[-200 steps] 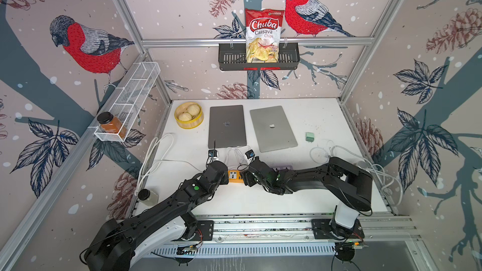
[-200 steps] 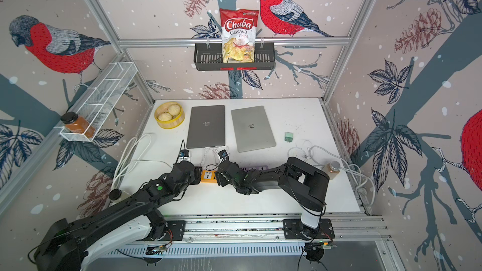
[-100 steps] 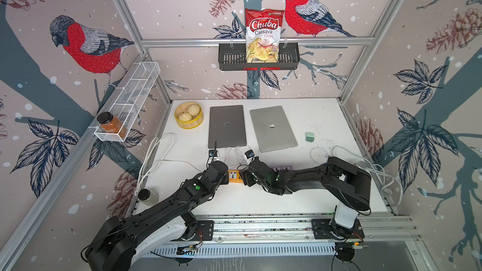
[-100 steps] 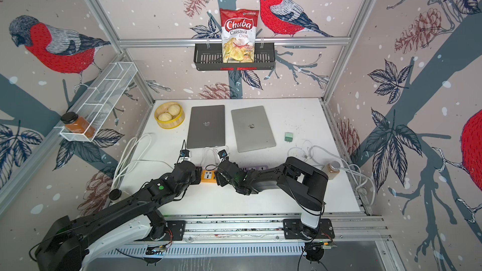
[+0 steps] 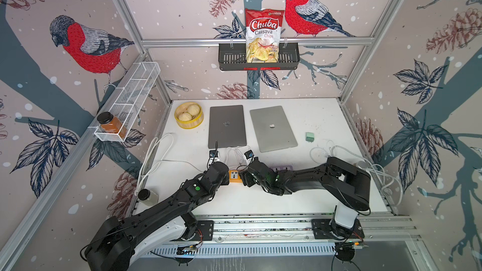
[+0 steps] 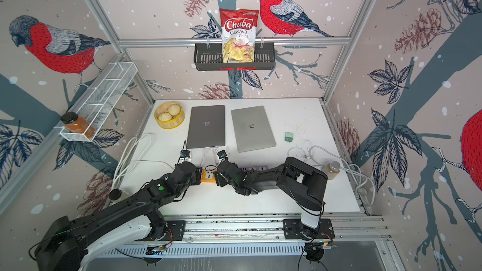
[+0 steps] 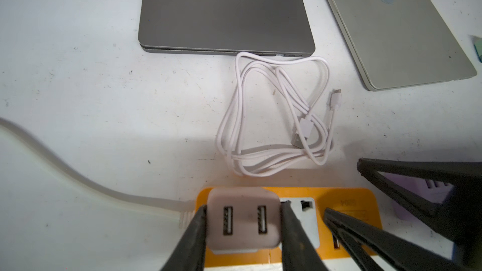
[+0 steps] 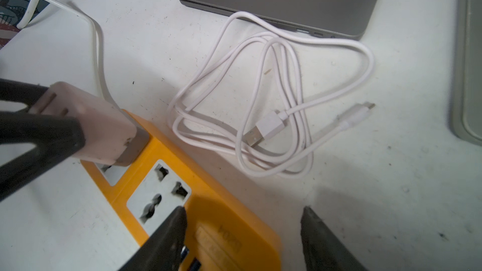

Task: Unplug the laptop charger
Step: Remove the plug from the socket, then place the plug at the center of the board.

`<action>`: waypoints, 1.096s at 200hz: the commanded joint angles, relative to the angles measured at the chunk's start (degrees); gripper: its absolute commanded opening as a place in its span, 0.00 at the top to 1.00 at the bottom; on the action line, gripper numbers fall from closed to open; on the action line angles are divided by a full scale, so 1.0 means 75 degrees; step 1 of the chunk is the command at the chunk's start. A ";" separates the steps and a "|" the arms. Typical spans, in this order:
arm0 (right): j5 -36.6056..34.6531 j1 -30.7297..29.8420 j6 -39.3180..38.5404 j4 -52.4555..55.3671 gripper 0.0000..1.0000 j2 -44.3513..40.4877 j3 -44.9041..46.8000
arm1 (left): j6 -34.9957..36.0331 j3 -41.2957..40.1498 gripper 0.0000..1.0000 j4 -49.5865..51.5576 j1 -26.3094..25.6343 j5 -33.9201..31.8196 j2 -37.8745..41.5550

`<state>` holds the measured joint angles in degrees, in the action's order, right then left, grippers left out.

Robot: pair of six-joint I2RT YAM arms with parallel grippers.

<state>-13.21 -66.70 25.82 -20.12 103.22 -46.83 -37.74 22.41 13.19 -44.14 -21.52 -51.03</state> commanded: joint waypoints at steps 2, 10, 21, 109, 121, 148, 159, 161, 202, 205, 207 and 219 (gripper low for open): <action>-0.0043 -0.0002 0.0004 0.0332 0.30 0.0077 -0.0033 | -0.0079 0.0195 0.69 0.0001 -0.0055 -0.0032 0.0153; -0.0037 -0.0015 0.0007 0.0347 0.30 0.0100 -0.0057 | -0.0066 0.0245 0.69 0.0080 -0.0067 -0.0046 0.0202; -0.0040 -0.0013 0.0008 0.0362 0.30 0.0141 -0.0101 | -0.0055 0.0320 0.69 0.0168 -0.0079 -0.0064 0.0289; -0.0014 -0.0014 -0.0003 0.0396 0.30 0.0206 -0.0152 | -0.0026 0.0744 0.70 0.0789 -0.0137 -0.0529 0.0615; -0.0022 -0.0015 -0.0002 0.0386 0.31 0.0163 -0.0130 | -0.0039 0.0887 0.70 0.1030 -0.0138 -0.0865 0.0644; -0.0043 -0.0014 -0.0016 0.0390 0.30 0.0038 -0.0062 | -0.0144 0.1221 0.69 0.1636 0.0072 -0.1689 0.0662; -0.0056 -0.0017 -0.0021 0.0368 0.30 -0.0061 -0.0015 | -0.0154 0.1450 0.69 0.2006 0.0513 -0.1605 0.0438; -0.0064 -0.0020 -0.0015 0.0367 0.30 -0.0080 -0.0014 | -0.0138 0.1476 0.69 0.2062 0.0628 -0.1542 0.0387; -0.0250 -0.0041 -0.0033 0.0532 0.27 -0.0701 0.0218 | 0.0161 0.1544 0.66 0.1924 0.2458 0.0110 -0.0363; -0.0256 -0.0042 -0.0033 0.0545 0.27 -0.0766 0.0241 | 0.0180 0.1561 0.66 0.1921 0.2578 0.0204 -0.0438; -0.0263 -0.0038 -0.0030 0.0560 0.27 -0.0819 0.0261 | 0.0209 0.1568 0.66 0.1921 0.2653 0.0257 -0.0503; -0.0300 -0.0049 -0.0009 0.0620 0.26 -0.1080 0.0384 | 0.0257 0.1579 0.66 0.1914 0.2976 0.0394 -0.0824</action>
<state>-13.74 -66.78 25.76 -16.86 98.02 -45.08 -37.43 33.67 27.11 -25.63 -23.88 -54.13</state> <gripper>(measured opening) 0.735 0.389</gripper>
